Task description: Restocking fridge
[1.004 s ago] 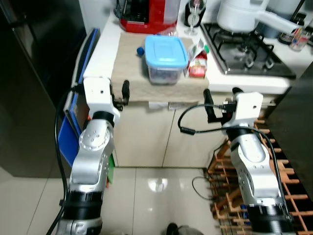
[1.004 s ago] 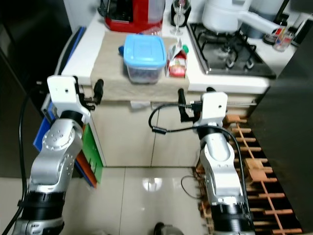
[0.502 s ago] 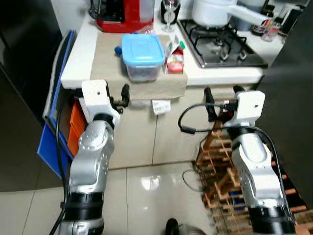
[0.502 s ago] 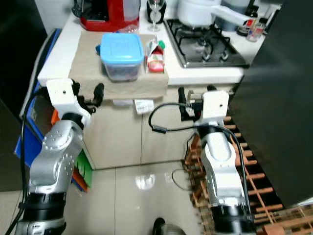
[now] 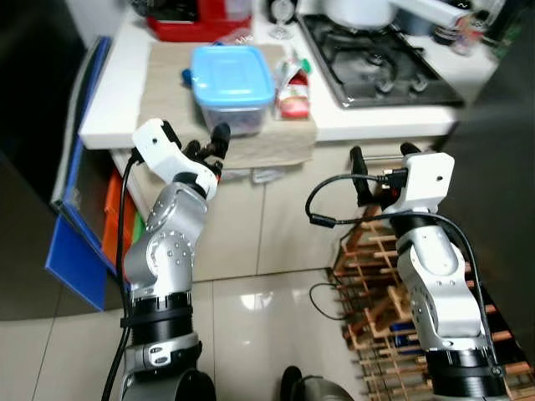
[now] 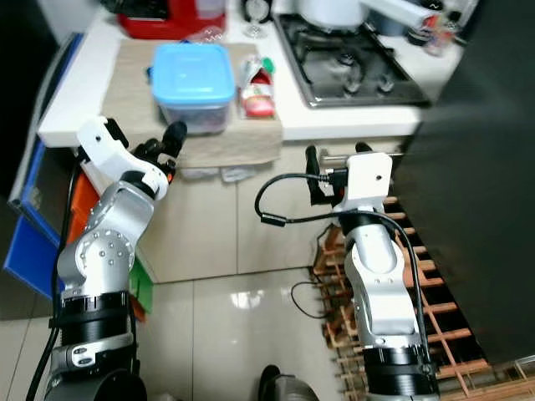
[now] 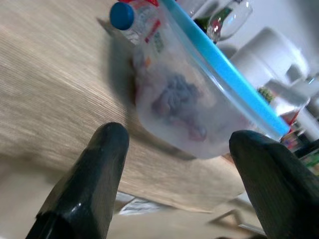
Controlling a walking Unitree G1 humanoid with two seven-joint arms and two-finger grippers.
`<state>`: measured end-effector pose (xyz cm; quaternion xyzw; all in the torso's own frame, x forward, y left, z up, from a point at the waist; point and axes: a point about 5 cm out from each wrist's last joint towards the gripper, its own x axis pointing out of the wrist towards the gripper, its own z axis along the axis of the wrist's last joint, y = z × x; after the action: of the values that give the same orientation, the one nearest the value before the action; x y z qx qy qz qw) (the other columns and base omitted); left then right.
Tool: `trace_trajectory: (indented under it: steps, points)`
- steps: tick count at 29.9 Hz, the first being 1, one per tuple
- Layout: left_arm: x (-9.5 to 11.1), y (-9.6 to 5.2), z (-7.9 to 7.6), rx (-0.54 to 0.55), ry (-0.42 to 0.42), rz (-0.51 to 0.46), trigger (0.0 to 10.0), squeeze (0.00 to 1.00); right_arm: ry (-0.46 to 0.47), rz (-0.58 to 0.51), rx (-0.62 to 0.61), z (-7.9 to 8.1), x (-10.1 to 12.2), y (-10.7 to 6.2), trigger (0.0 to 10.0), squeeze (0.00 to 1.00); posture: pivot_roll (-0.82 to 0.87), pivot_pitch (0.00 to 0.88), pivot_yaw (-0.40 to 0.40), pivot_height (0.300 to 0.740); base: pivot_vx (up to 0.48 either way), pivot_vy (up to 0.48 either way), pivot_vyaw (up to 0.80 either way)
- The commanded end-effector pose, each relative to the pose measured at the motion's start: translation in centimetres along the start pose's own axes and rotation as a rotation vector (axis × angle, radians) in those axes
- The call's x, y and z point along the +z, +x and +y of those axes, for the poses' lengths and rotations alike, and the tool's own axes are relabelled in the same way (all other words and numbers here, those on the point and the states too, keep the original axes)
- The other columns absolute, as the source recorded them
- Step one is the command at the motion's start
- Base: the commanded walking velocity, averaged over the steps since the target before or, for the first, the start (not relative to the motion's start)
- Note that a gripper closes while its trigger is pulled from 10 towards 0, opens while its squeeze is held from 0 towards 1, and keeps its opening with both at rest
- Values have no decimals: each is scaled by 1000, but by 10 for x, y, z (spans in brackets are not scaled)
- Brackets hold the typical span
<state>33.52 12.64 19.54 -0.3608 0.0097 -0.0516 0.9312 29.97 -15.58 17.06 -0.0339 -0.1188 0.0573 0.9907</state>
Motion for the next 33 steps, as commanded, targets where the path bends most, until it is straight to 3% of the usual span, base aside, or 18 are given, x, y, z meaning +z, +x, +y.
trace_trajectory:
  steps: [1,3,6,12,18,21,25,33]
  points:
    - [6,6,-21,-63,-93,0,10000,0,-12,-17,-11,-3,5,0,10000,188,-72,63,-34,740,0,0,0]
    - [9,7,-27,-88,-180,22,10000,0,-15,-17,-12,-4,5,-1,10000,188,-79,62,-28,740,0,0,0]
    - [9,5,-35,-128,-243,57,10000,0,-18,-14,-17,-5,4,-3,10000,184,-82,62,-24,740,0,0,0]
    - [-2,-11,-44,-208,-180,200,10000,0,-25,-2,-29,-9,2,-6,10000,188,-87,63,-22,740,0,0,0]
    - [6,-14,-47,-212,-245,166,10000,0,-25,4,-32,-9,1,-6,10000,184,-83,67,-24,740,0,0,0]
    - [14,-12,-55,-243,-309,111,10000,0,-23,3,-31,-7,2,-6,10000,184,-86,66,-24,740,0,0,0]
    - [16,-6,-54,-229,-354,83,10000,0,-22,2,-30,-8,2,-5,10000,184,-88,64,-27,740,0,0,0]
    - [-6,15,-50,-166,-442,131,10000,0,-30,-3,-26,-8,4,-5,10000,184,-116,57,-29,740,0,0,0]
